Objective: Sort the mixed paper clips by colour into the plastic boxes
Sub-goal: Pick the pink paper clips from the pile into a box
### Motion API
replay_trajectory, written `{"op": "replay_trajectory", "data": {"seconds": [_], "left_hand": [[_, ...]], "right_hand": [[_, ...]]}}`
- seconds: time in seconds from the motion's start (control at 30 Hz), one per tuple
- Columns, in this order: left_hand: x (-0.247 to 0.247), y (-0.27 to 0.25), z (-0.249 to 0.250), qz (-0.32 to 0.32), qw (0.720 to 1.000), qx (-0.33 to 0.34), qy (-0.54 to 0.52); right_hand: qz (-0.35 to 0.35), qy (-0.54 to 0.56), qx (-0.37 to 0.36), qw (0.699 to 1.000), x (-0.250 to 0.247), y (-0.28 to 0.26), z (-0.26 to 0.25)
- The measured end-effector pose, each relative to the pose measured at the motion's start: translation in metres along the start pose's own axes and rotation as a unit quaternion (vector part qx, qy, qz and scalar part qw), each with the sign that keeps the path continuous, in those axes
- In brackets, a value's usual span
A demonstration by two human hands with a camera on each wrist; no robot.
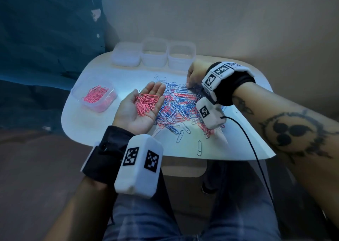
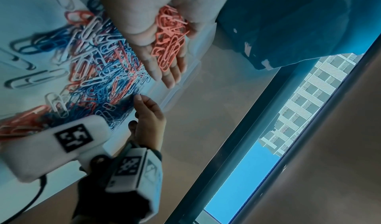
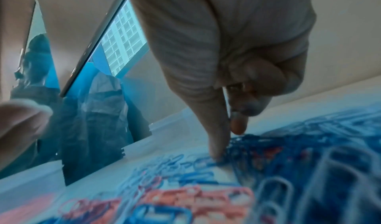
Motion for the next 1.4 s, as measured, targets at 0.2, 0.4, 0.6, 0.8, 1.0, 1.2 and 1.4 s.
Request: {"op": "replay_trajectory", "data": {"seconds": [0.2, 0.4, 0.6, 0.8, 1.0, 1.2, 1.4], "left_hand": [[-0.013, -0.004, 0.018, 0.028, 0.999, 0.028, -0.017], [-0.019, -0.007, 0.023, 0.041, 0.998, 0.036, -0.023], [-0.013, -0.009, 0.021, 0.027, 0.999, 0.031, -0.021], [-0.013, -0.008, 0.009, 0.024, 1.000, 0.016, -0.008], [-0.013, -0.004, -0.007, 0.025, 1.000, -0.008, 0.007], [-0.014, -0.003, -0.012, 0.041, 0.999, -0.008, 0.013], [-0.005, -0.001, -0.022, 0.054, 0.998, -0.008, 0.023]], "right_hand": [[-0.018, -0.034, 0.006, 0.999, -0.006, -0.009, 0.007], [-0.004, -0.060, -0.106, 0.993, 0.004, -0.040, -0.027], [-0.016, -0.088, -0.102, 0.991, 0.014, -0.043, -0.020], [-0.038, -0.027, -0.087, 0.995, 0.014, -0.045, -0.010], [-0.079, 0.153, -0.057, 0.983, 0.004, -0.051, 0.000], [-0.116, 0.262, -0.064, 0.956, 0.009, -0.060, -0.020], [-0.146, 0.346, -0.096, 0.922, 0.017, -0.083, -0.050]]}}
Point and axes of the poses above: each hand's wrist, its own y-axis towards the middle knuckle, its own x-axis out of the palm, z = x × y, the point moved 9 cm from there along y, towards the middle knuckle, and after that the axes turned 4 degrees about z, right-handed, at the moved point
